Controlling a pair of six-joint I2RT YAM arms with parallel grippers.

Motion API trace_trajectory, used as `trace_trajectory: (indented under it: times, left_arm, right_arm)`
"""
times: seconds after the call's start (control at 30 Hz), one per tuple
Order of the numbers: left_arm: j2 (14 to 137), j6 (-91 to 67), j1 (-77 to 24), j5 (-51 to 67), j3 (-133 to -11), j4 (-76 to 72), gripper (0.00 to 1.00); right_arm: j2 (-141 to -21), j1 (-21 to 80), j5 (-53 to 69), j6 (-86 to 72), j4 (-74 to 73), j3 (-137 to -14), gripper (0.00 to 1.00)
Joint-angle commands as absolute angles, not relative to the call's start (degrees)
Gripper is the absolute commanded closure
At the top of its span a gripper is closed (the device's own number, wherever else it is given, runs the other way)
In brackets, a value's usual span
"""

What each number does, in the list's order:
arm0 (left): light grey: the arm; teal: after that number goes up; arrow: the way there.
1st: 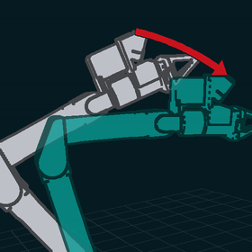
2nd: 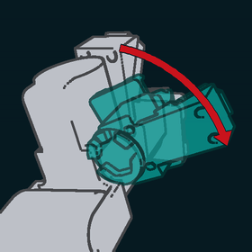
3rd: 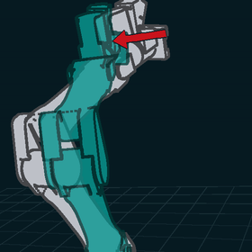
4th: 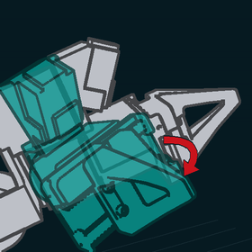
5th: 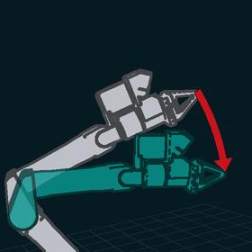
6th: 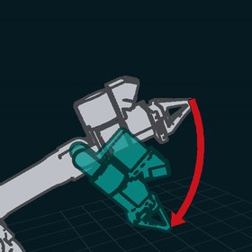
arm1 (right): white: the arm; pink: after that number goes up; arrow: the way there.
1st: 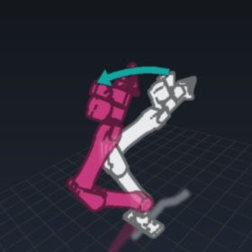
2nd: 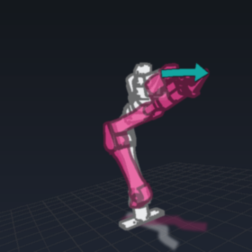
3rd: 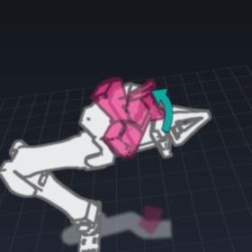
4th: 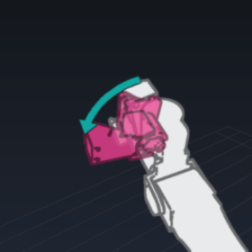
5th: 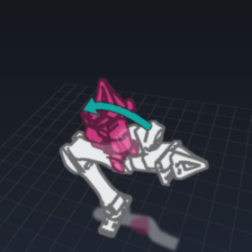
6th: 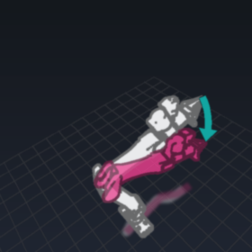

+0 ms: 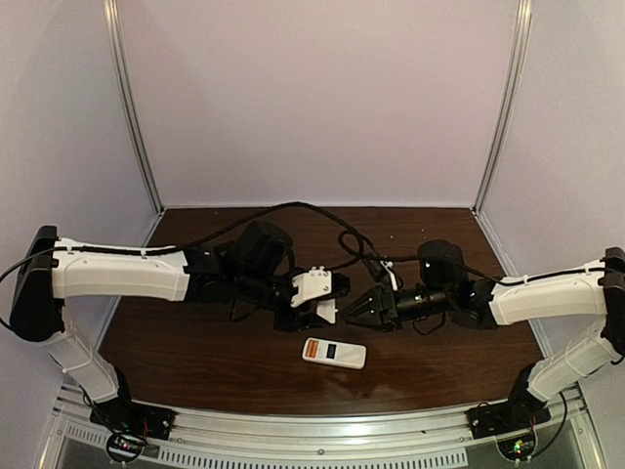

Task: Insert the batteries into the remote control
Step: Pass from the left arm to the right

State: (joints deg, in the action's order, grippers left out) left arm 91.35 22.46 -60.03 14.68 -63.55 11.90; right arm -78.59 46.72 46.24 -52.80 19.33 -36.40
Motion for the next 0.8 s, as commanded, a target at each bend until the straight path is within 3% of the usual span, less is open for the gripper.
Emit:
trace_trajectory:
  times: [0.0, 0.33, 0.77]
  left_arm:
    - [92.2, 21.8, -61.0, 13.2, -65.4, 12.7, 0.56]
    - [92.6, 21.7, -61.7, 13.1, -66.6, 13.0, 0.55]
    - [92.2, 21.7, -61.8, 12.1, -66.2, 12.3, 0.5]
  right_arm:
    - [-80.2, 47.4, 44.6, -54.8, 23.1, -38.1, 0.59]
    - [-83.6, 48.1, 44.8, -55.6, 25.8, -39.6, 0.65]
    - [-85.7, 48.3, 48.1, -60.6, 35.1, -38.4, 0.95]
